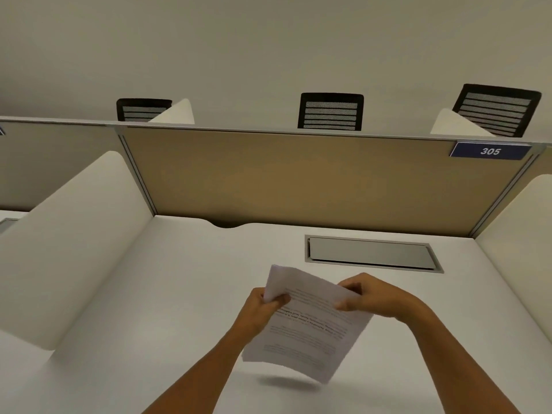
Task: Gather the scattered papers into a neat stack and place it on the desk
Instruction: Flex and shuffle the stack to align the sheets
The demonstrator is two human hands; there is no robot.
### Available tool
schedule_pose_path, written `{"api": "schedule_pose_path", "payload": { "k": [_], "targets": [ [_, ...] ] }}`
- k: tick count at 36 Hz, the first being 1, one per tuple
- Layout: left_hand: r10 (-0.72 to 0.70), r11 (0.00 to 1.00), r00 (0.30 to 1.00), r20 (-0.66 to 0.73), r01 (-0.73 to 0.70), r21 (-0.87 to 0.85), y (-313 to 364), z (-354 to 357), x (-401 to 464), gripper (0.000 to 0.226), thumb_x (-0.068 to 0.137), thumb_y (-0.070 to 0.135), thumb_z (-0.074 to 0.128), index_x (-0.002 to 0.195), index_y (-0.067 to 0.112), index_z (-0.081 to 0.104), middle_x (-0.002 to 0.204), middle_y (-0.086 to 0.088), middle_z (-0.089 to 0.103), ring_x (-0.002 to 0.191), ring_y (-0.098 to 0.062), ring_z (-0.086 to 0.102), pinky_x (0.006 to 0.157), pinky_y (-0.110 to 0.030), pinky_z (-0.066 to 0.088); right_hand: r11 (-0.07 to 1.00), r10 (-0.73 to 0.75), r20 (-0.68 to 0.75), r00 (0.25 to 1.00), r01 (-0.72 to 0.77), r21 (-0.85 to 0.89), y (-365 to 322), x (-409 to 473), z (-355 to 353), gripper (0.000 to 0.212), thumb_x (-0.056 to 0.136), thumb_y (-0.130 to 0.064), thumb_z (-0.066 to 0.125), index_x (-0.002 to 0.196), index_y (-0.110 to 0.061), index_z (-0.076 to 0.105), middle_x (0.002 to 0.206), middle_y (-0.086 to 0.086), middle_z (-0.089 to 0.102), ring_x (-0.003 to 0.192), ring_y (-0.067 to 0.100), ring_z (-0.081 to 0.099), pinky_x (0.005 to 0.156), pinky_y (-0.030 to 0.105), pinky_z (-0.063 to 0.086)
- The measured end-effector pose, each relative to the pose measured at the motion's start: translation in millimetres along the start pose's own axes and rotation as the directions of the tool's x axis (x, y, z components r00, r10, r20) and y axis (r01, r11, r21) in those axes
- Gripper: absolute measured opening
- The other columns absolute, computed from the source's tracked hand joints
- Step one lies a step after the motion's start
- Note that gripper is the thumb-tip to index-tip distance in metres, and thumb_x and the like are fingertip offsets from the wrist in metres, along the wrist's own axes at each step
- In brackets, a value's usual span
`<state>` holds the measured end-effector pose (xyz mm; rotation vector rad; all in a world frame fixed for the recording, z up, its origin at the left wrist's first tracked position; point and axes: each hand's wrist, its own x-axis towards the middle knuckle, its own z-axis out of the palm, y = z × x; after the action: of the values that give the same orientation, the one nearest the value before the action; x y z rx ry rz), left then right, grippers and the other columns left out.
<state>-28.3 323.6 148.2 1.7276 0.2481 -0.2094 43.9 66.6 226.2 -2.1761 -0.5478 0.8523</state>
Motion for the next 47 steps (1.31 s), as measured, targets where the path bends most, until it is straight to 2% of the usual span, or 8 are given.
{"api": "schedule_pose_path", "payload": {
  "k": [6, 10, 16, 21, 31, 36, 42, 47],
  "targets": [
    [-0.052, 0.984, 0.995, -0.079, 0.038, -0.173, -7, 1, 0, 0.042, 0.078, 0.047, 0.068, 0.105, 0.015, 0.072, 0.095, -0.004, 0.078, 0.087, -0.027, 0.074, 0.080, -0.042, 0.060, 0.884, -0.036, -0.062, 0.997, 0.061, 0.463, 28, -6, 10, 0.038, 0.088, -0.030, 0.068, 0.121, -0.012, 0.069, 0.110, 0.013, 0.073, 0.104, 0.033, 0.070, 0.089, 0.045, 0.059],
    [-0.075, 0.974, 0.991, -0.110, 0.049, -0.223, -11, 4, 2, 0.031, 0.085, 0.041, 0.069, 0.104, 0.016, 0.073, 0.095, -0.005, 0.078, 0.088, -0.027, 0.074, 0.081, -0.044, 0.060, 0.808, 0.042, -0.143, 0.989, 0.051, 0.587, 37, 1, 38, 0.032, 0.087, -0.021, 0.069, 0.118, -0.014, 0.069, 0.110, 0.012, 0.075, 0.103, 0.032, 0.071, 0.094, 0.053, 0.056],
    [-0.086, 0.980, 0.988, -0.132, 0.060, -0.187, -18, 9, -2, 0.021, 0.088, 0.036, 0.068, 0.096, 0.018, 0.074, 0.087, -0.003, 0.078, 0.080, -0.024, 0.074, 0.070, -0.034, 0.060, 0.802, 0.128, -0.313, 0.941, 0.088, 0.591, 44, 11, 78, 0.032, 0.088, -0.040, 0.068, 0.119, -0.030, 0.066, 0.107, -0.002, 0.076, 0.103, 0.021, 0.071, 0.088, 0.043, 0.060],
    [-0.086, 0.988, 0.988, -0.127, 0.068, -0.139, -30, 6, -2, 0.031, 0.072, 0.043, 0.074, 0.093, 0.020, 0.077, 0.087, -0.005, 0.078, 0.081, -0.025, 0.074, 0.076, -0.045, 0.061, 0.764, 0.234, -0.430, 0.872, 0.109, 0.636, 44, 15, 97, 0.012, 0.092, -0.026, 0.066, 0.101, -0.024, 0.074, 0.093, -0.001, 0.079, 0.087, 0.017, 0.075, 0.068, 0.027, 0.059],
    [-0.075, 0.987, 0.976, -0.207, 0.043, -0.152, -36, 4, -2, 0.023, 0.072, 0.037, 0.074, 0.089, 0.021, 0.077, 0.084, -0.003, 0.078, 0.080, -0.025, 0.074, 0.074, -0.042, 0.061, 0.734, 0.305, -0.509, 0.805, 0.142, 0.664, 44, 19, 106, 0.007, 0.086, -0.017, 0.074, 0.091, -0.021, 0.077, 0.083, -0.001, 0.078, 0.076, 0.011, 0.073, 0.063, 0.023, 0.056],
    [-0.076, 0.988, 0.976, -0.204, 0.046, -0.147, -41, 4, -5, 0.009, 0.082, 0.028, 0.074, 0.090, 0.024, 0.077, 0.084, -0.003, 0.078, 0.079, -0.022, 0.074, 0.071, -0.036, 0.061, 0.742, 0.305, -0.489, 0.817, 0.119, 0.660, 47, 23, 115, 0.005, 0.089, -0.017, 0.071, 0.091, -0.016, 0.076, 0.083, 0.001, 0.078, 0.076, 0.014, 0.073, 0.060, 0.022, 0.057],
    [-0.067, 0.994, 0.984, -0.164, 0.051, -0.102, -46, 2, -5, 0.028, 0.075, 0.039, 0.072, 0.099, 0.027, 0.076, 0.091, 0.003, 0.078, 0.085, -0.017, 0.074, 0.078, -0.039, 0.062, 0.765, 0.315, -0.503, 0.805, 0.098, 0.636, 54, 33, 120, 0.012, 0.093, -0.021, 0.066, 0.089, -0.015, 0.076, 0.081, 0.005, 0.078, 0.074, 0.020, 0.075, 0.063, 0.028, 0.061],
    [-0.047, 0.993, 0.979, -0.201, 0.023, -0.118, -41, 3, -4, 0.018, 0.083, 0.028, 0.072, 0.100, 0.023, 0.075, 0.089, 0.002, 0.078, 0.082, -0.018, 0.074, 0.067, -0.027, 0.061, 0.787, 0.296, -0.536, 0.791, 0.116, 0.606, 59, 38, 120, 0.015, 0.094, -0.019, 0.064, 0.086, -0.016, 0.077, 0.078, 0.005, 0.077, 0.073, 0.023, 0.074, 0.068, 0.036, 0.063]
  ]
}}
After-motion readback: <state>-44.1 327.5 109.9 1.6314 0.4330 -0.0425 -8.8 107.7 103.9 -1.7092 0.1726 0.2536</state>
